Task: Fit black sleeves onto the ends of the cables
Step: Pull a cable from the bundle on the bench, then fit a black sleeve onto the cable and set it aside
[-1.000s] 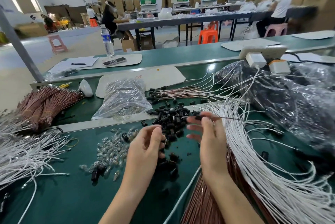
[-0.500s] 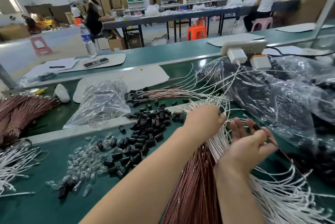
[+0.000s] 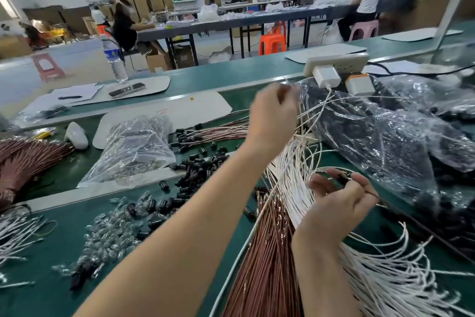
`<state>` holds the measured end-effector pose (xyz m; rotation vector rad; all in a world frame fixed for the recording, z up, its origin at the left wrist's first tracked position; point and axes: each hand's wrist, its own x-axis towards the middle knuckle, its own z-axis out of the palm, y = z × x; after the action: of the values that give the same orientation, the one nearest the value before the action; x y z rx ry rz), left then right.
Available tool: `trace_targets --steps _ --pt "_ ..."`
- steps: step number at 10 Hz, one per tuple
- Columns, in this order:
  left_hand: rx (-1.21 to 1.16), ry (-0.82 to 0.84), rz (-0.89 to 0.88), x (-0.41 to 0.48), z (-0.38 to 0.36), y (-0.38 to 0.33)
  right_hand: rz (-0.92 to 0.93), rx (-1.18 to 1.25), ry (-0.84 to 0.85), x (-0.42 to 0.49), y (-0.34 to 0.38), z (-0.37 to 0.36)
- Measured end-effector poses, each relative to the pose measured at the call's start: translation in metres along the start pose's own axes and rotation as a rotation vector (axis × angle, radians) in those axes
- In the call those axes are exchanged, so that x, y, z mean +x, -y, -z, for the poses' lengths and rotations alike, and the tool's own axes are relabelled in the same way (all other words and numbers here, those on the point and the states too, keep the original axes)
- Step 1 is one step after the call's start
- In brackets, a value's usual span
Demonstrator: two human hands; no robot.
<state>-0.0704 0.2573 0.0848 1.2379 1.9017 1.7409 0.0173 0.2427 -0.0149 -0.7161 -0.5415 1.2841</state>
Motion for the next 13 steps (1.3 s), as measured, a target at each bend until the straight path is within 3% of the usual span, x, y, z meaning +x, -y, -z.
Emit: trace_targets --steps 1,2,3,4,6,7,8,9,10,11,12,13 --pt "-0.435 -0.184 0.095 -0.006 0.047 -0.045 0.028 -0.045 0.044 -0.009 0.002 -0.001" --pt "-0.803 -0.430 0.073 -0.008 0.107 -0.055 0.054 -0.124 0.162 -0.023 0.001 -0.005" --pt "-1.097 -0.515 -0.041 -0.026 0.185 -0.044 0.054 -0.197 0.302 -0.035 -0.005 -0.007" --pt "-1.130 -0.560 -0.100 -0.058 0.250 0.008 0.046 -0.256 0.408 -0.044 -0.011 -0.008" --pt "-0.586 -0.806 0.396 -0.156 0.327 0.112 -0.035 -0.352 0.582 -0.052 -0.021 -0.010" --pt "-0.381 -0.816 0.570 -0.199 0.340 0.149 -0.115 -0.382 0.671 -0.055 -0.024 -0.010" --pt "-0.084 -0.855 0.694 -0.222 0.342 0.156 -0.168 -0.379 0.735 -0.056 -0.024 -0.010" --pt "0.407 -0.826 0.733 -0.222 0.325 0.134 -0.198 -0.395 0.782 -0.059 -0.025 -0.010" --pt "0.750 -0.875 0.630 -0.210 0.292 0.102 -0.258 -0.411 0.786 -0.060 -0.030 -0.008" --pt "0.847 -0.902 0.476 -0.195 0.259 0.071 -0.350 -0.362 0.784 -0.059 -0.032 -0.008" --pt "0.811 -1.086 0.132 -0.182 0.253 0.055 -0.456 -0.287 0.794 -0.059 -0.032 -0.007" --pt "0.798 -1.024 -0.348 -0.160 0.246 0.049 -0.519 -0.257 0.819 -0.058 -0.033 -0.008"
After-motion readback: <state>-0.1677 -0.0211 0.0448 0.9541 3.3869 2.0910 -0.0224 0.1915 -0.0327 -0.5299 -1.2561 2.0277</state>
